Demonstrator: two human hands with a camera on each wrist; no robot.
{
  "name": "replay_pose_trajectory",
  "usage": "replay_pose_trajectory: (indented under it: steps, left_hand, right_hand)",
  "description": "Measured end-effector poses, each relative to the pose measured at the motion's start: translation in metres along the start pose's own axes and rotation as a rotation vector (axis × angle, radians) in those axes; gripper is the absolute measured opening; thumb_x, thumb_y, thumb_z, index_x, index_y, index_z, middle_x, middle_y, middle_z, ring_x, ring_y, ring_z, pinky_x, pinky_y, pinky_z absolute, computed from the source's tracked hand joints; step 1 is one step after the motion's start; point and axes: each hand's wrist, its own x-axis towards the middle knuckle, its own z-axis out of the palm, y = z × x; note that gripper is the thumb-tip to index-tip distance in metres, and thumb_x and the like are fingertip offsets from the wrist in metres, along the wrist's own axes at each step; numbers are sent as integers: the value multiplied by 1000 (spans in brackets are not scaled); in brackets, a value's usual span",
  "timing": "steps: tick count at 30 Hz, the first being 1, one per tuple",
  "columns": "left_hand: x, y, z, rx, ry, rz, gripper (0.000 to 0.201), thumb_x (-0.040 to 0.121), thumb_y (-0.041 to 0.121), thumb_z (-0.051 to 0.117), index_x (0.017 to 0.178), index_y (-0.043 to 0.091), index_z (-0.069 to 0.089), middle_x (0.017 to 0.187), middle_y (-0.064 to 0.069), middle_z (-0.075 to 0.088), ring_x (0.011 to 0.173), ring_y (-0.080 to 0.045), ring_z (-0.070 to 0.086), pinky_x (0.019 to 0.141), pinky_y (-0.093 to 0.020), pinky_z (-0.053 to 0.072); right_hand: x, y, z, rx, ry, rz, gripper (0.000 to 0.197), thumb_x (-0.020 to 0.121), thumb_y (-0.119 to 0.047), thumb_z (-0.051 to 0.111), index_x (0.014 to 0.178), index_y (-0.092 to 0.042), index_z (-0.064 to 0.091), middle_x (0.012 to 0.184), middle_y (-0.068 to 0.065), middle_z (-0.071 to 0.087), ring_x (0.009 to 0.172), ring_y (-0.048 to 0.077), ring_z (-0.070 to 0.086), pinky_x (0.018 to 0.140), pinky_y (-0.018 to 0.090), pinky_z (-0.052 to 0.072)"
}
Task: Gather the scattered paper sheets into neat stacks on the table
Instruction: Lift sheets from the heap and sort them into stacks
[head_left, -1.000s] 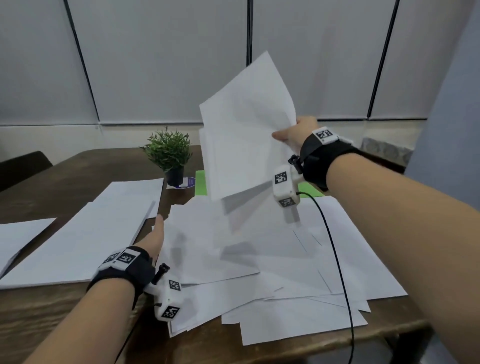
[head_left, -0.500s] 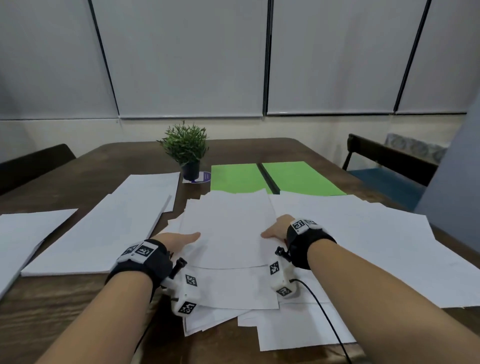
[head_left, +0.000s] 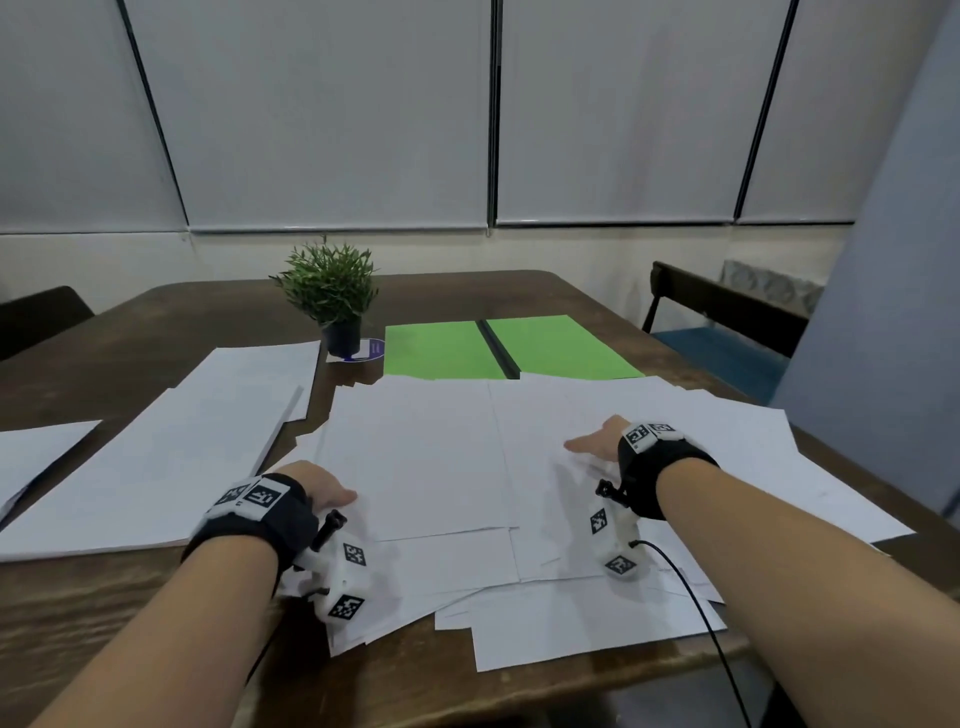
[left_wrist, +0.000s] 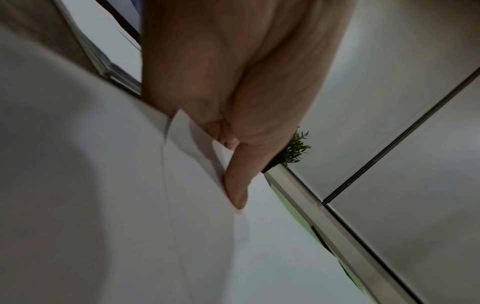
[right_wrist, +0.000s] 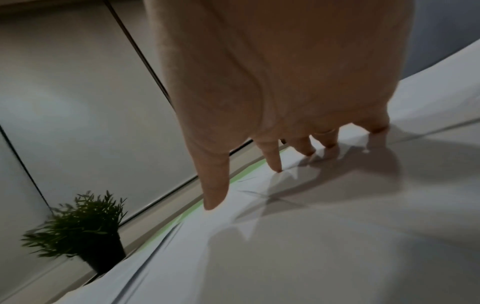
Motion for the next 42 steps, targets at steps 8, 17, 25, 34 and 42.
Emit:
replay_pose_trajectory:
  steps: [8, 17, 25, 34, 42]
  left_hand:
    - [3, -5, -1, 75, -38, 34, 54, 103, 43, 23, 137, 8, 46, 144, -9, 45, 133, -23, 40, 105, -26, 30]
    - [7, -9, 1, 290, -98, 67, 54, 103, 43, 22, 136, 8, 48, 141, -10, 47, 131, -25, 42, 107, -29, 31]
    - [7, -7, 1, 327, -104, 74, 55, 103, 43, 23, 136, 6, 48, 142, -11, 47, 132, -25, 41, 107, -30, 31]
    - [6, -5, 0, 333, -124, 74, 54, 104, 41, 22, 136, 5, 47, 141, -11, 47, 131, -25, 42, 105, -29, 32]
    - [8, -5, -2, 328, -144, 56, 57, 102, 47, 25, 137, 7, 47, 141, -9, 46, 131, -24, 42, 106, -29, 32]
  right_hand:
    - [-4, -21, 11, -106, -202, -91, 81, 74, -73, 58, 132, -17, 54, 137, 7, 54, 119, 29, 53, 100, 38, 41]
    - [-5, -50, 5, -35, -149, -138, 46, 79, -58, 65, 98, -16, 64, 117, 7, 67, 104, 29, 63, 95, 39, 48]
    - [-14, 18, -15, -297, -160, 63, 57, 77, -67, 64, 108, -18, 66, 115, 6, 67, 92, 22, 57, 92, 29, 46]
    - [1, 26, -13, -225, -168, 111, 67, 51, -80, 72, 79, -19, 66, 89, 1, 75, 86, 21, 69, 92, 34, 52]
    - [-21, 18, -8, -229, -106, 15, 57, 76, -73, 57, 95, -20, 66, 83, -1, 69, 78, 18, 64, 71, 25, 46]
